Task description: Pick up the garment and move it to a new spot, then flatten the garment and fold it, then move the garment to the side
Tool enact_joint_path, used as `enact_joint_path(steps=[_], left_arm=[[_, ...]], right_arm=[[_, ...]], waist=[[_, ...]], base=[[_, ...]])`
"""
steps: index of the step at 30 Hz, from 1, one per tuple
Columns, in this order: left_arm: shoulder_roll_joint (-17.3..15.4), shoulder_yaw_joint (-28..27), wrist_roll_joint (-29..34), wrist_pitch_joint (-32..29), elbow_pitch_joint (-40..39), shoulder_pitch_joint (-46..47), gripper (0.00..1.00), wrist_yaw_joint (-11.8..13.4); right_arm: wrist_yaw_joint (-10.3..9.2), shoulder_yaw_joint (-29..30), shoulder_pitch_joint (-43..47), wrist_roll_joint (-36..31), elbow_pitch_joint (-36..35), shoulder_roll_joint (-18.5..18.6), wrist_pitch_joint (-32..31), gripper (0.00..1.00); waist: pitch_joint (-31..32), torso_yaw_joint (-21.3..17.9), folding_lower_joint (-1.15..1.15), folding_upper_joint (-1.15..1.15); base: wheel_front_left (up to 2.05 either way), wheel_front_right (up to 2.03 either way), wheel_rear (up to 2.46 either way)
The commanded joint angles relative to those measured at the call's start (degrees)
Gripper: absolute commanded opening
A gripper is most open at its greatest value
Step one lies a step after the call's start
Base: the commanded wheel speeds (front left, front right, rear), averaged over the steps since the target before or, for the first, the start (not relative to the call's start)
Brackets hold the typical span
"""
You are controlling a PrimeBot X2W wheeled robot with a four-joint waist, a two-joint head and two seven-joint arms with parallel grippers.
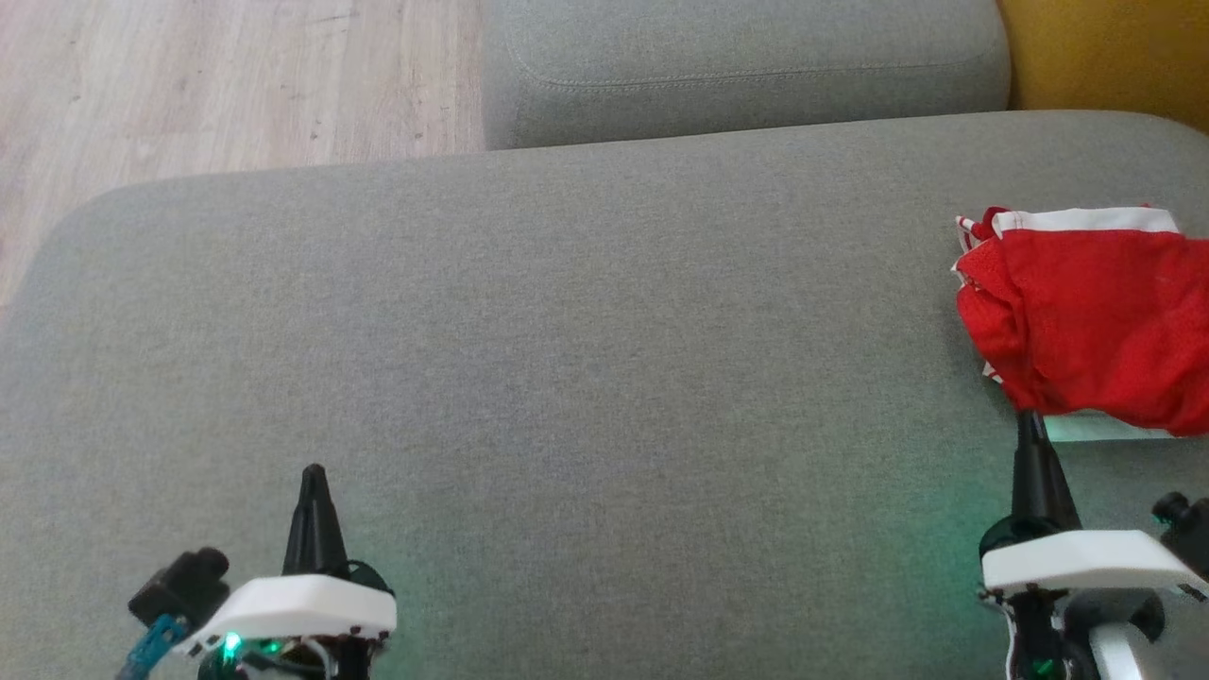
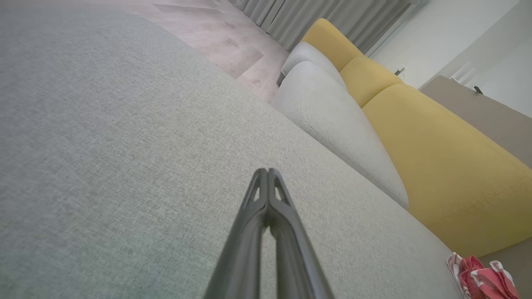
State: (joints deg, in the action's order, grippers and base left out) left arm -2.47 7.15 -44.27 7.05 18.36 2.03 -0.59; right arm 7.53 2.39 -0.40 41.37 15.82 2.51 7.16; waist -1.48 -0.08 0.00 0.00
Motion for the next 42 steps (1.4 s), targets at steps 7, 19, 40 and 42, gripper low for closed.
enact_joint_path(steps=[7, 19, 40, 42], left_arm=[[-0.29, -2.63, -5.4, -1.55, -2.21, 2.97, 0.0, -1.01], [-0.33, -4.49, -12.67, -3.58, -2.57, 3.17, 0.0, -2.02], [-0.39, -7.62, -24.8, -6.98, -3.17, 3.51, 0.0, -3.7], [-0.4, -7.93, -26.0, -7.32, -3.22, 3.54, 0.0, -3.86]], right_arm=[[-0.02, 0.16, -2.9, 5.93, -1.87, 0.71, -1.4, 0.0], [-0.02, 0.67, -3.38, 13.72, -1.86, 0.77, -3.36, 0.0], [-0.03, 1.6, -4.18, 26.69, -1.85, 0.83, -6.68, 0.0], [-0.03, 1.69, -4.26, 27.96, -1.85, 0.83, -7.01, 0.0]], waist=[[0.13, 0.01, 0.0, 0.0], [0.33, 0.02, 0.0, 0.0], [0.66, 0.04, 0.0, 0.0], [0.7, 0.04, 0.0, 0.0]], base=[[0.0, 0.0, 0.0], [0.0, 0.0, 0.0], [0.0, 0.0, 0.0], [0.0, 0.0, 0.0]])
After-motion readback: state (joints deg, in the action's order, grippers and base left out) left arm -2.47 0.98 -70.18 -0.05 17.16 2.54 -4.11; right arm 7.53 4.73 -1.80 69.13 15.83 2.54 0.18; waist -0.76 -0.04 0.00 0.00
